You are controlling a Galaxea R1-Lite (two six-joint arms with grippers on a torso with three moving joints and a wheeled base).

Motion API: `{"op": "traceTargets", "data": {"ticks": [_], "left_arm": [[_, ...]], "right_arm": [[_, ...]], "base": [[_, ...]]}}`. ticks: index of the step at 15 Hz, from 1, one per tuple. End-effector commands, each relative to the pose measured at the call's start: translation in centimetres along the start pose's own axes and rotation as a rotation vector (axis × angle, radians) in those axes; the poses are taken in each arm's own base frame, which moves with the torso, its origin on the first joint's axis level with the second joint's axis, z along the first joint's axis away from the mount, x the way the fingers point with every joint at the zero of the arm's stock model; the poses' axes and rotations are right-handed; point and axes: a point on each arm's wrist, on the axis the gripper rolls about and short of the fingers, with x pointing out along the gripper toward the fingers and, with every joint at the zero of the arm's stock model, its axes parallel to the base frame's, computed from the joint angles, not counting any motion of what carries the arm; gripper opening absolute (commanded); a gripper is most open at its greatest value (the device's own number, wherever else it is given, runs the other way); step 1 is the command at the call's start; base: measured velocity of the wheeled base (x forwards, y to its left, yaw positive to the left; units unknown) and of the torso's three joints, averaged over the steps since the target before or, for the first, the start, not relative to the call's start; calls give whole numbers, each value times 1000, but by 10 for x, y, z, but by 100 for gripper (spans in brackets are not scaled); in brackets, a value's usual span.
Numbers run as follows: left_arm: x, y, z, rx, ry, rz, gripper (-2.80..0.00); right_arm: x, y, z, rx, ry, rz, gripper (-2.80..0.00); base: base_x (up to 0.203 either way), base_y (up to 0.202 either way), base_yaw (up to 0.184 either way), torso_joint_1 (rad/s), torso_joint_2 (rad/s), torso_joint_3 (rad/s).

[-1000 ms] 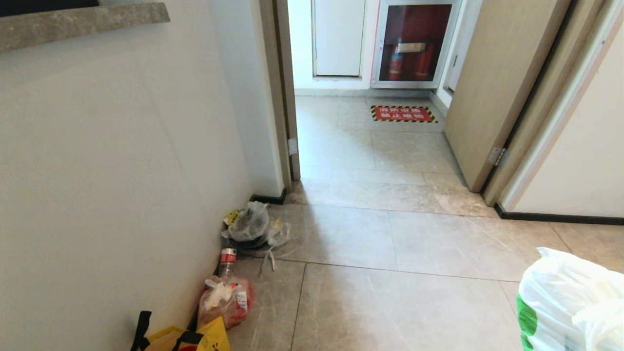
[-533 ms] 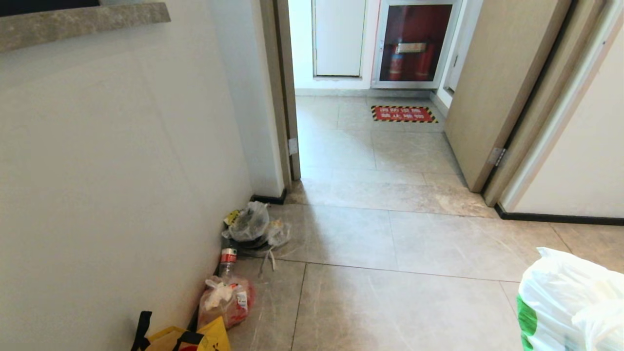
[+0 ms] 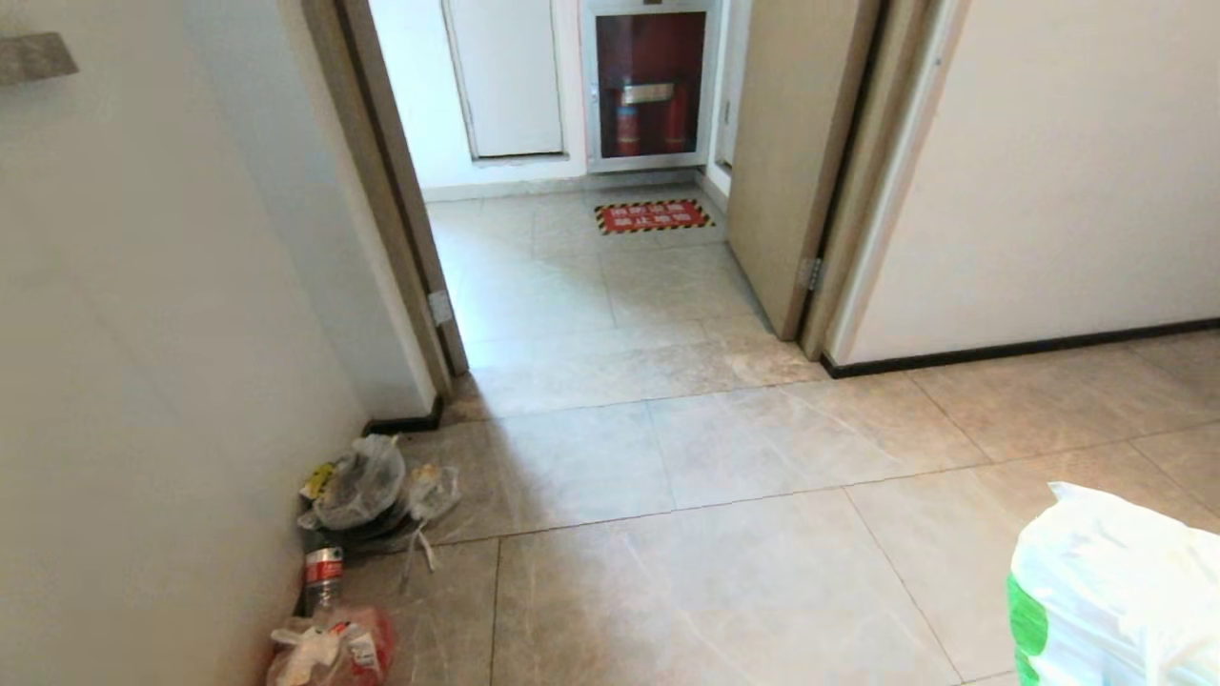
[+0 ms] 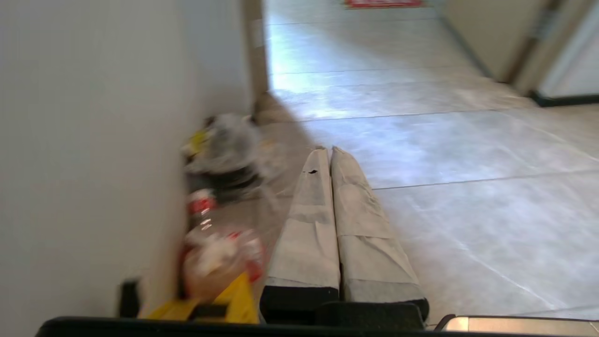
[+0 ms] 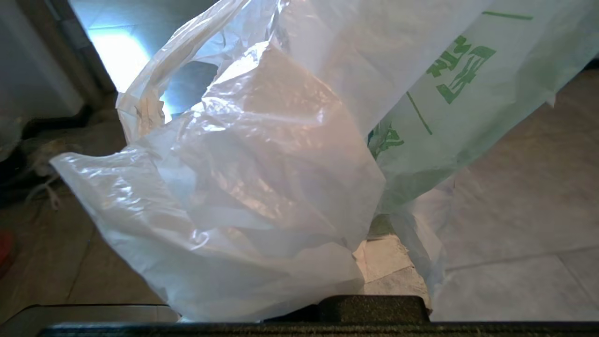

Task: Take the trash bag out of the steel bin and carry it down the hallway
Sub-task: Put the trash bag at the door

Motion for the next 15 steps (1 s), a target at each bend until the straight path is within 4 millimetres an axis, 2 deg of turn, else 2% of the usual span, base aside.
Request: {"op": "traceTargets", "data": {"ticks": [1, 15], "left_arm": [[0, 0, 0, -1, 0, 0, -280], [0, 0, 0, -1, 0, 0, -280]], "right_arm": [[0, 0, 0, 0, -1, 0, -280], [0, 0, 0, 1, 1, -1, -280]], "base": [[1, 9, -164, 2, 7, 2], [1, 10, -172, 2, 2, 1]]}}
